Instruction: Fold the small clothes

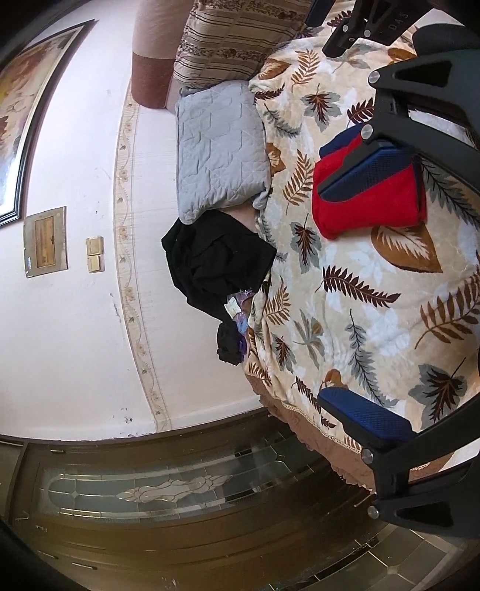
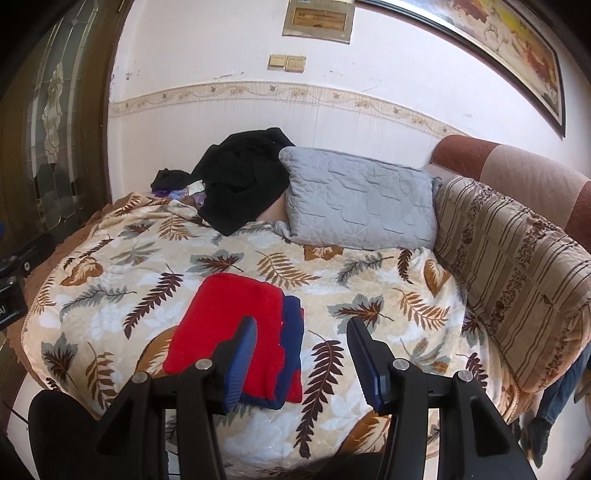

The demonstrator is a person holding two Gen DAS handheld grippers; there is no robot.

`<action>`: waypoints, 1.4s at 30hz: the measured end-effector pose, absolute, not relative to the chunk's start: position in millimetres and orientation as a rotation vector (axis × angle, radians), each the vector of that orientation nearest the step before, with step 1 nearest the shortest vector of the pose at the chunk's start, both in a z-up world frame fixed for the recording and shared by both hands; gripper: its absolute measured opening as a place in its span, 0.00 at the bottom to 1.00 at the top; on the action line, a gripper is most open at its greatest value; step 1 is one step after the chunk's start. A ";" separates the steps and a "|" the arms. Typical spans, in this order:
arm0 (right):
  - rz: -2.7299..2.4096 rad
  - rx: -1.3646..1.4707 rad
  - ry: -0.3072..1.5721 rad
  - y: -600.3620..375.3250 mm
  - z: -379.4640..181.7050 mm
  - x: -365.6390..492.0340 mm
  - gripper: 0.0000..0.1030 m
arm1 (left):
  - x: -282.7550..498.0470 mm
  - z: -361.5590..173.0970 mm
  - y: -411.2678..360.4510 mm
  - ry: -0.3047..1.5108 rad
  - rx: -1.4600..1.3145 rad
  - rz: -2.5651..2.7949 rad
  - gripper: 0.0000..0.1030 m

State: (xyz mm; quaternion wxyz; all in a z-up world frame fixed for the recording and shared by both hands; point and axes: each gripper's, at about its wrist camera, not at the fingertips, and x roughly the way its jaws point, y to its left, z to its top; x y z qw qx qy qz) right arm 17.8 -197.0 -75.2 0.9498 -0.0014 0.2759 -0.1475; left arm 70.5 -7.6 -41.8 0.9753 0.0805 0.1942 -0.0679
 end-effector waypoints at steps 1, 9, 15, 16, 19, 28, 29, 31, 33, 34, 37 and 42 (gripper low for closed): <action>-0.301 -0.002 0.557 -196.2 -73.1 15.6 0.54 | 68.4 -40.0 -6.8 0.390 0.162 -0.138 0.97; -0.316 -0.005 0.502 -190.0 -51.7 -3.3 0.56 | 50.6 -24.3 -1.2 0.349 0.157 -0.139 0.97; -0.324 -0.001 0.465 -188.4 -38.8 -13.9 0.56 | 38.4 -12.0 -0.3 0.312 0.152 -0.137 0.97; -0.324 0.000 0.463 -188.5 -37.5 -15.2 0.56 | 37.0 -10.4 -0.7 0.307 0.152 -0.135 0.97; -0.327 0.003 0.454 -188.0 -34.5 -18.5 0.56 | 31.6 -5.8 -0.2 0.296 0.148 -0.137 0.97; -0.333 0.016 0.439 -188.8 -28.7 -28.1 0.57 | 18.5 2.3 -2.9 0.266 0.152 -0.139 0.97; -0.332 0.017 0.438 -188.7 -28.6 -28.1 0.57 | 17.1 2.9 -3.4 0.264 0.153 -0.140 0.97; -0.334 0.018 0.434 -188.7 -27.3 -30.1 0.57 | 15.3 2.9 -3.9 0.263 0.155 -0.143 0.97; -0.335 0.016 0.432 -187.9 -26.3 -30.8 0.57 | 15.1 3.1 -4.4 0.263 0.156 -0.143 0.97; -0.336 0.015 0.432 -187.9 -25.9 -30.6 0.57 | 14.8 3.0 -4.7 0.265 0.157 -0.145 0.97; -0.336 0.016 0.432 -187.9 -25.8 -30.6 0.57 | 13.7 3.5 -5.8 0.266 0.161 -0.147 0.98; -0.336 0.017 0.432 -188.1 -25.7 -30.6 0.57 | 14.2 3.8 -7.8 0.268 0.165 -0.146 0.98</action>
